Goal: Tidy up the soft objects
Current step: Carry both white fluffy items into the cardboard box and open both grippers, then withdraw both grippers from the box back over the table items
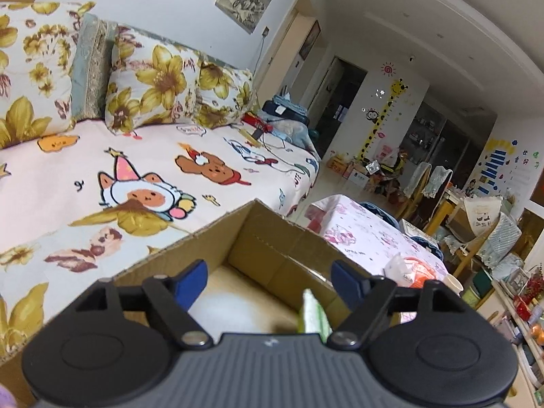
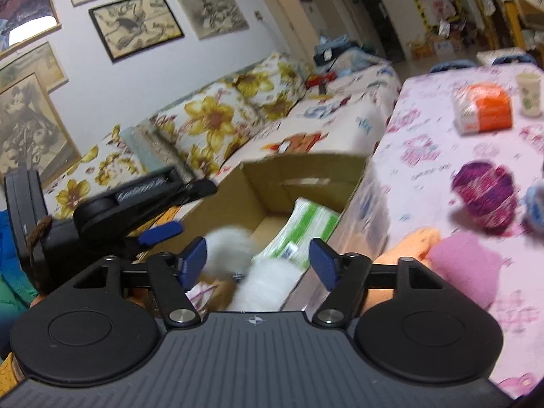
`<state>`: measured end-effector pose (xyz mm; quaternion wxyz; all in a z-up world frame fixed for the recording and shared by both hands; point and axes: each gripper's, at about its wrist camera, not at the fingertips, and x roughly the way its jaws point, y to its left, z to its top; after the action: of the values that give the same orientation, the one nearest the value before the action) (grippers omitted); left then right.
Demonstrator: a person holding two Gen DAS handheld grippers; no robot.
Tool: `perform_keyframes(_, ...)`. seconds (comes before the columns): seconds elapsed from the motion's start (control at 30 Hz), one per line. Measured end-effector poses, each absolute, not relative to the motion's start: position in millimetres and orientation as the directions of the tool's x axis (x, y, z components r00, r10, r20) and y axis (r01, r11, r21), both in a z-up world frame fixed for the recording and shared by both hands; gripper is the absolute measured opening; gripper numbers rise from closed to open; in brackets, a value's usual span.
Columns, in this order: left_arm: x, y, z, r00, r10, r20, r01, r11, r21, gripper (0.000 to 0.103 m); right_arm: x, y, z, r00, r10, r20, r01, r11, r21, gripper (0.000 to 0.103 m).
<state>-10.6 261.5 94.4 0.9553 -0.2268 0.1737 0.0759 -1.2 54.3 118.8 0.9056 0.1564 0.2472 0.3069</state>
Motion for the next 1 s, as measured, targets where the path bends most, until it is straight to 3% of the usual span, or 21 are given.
perform_keyframes(0.13, -12, 257, 97, 0.932, 0.067, -0.358, -0.217, 0.891, -0.399, 0.085, -10, 36, 127, 0.755, 0.584, -0.299, -0.450, 0.793, 0.411, 0.099)
perform_keyframes(0.33, -13, 245, 100, 0.940, 0.051, -0.337, -0.182, 0.911, -0.370, 0.093, -20, 13, 135, 0.858, 0.456, -0.236, -0.364, 0.864, 0.347, 0.101)
perform_keyframes(0.8, -14, 215, 104, 0.953, -0.016, -0.301, -0.091, 0.938, -0.335, 0.094, -18, -10, 126, 0.919, 0.316, -0.236, -0.238, 0.921, 0.308, 0.103)
perform_keyframes(1.0, -16, 202, 104, 0.957, -0.050, -0.287, -0.045, 0.948, -0.314, 0.102, -24, -17, 125, 0.928, 0.285, -0.241, -0.214, 0.935, 0.283, 0.103)
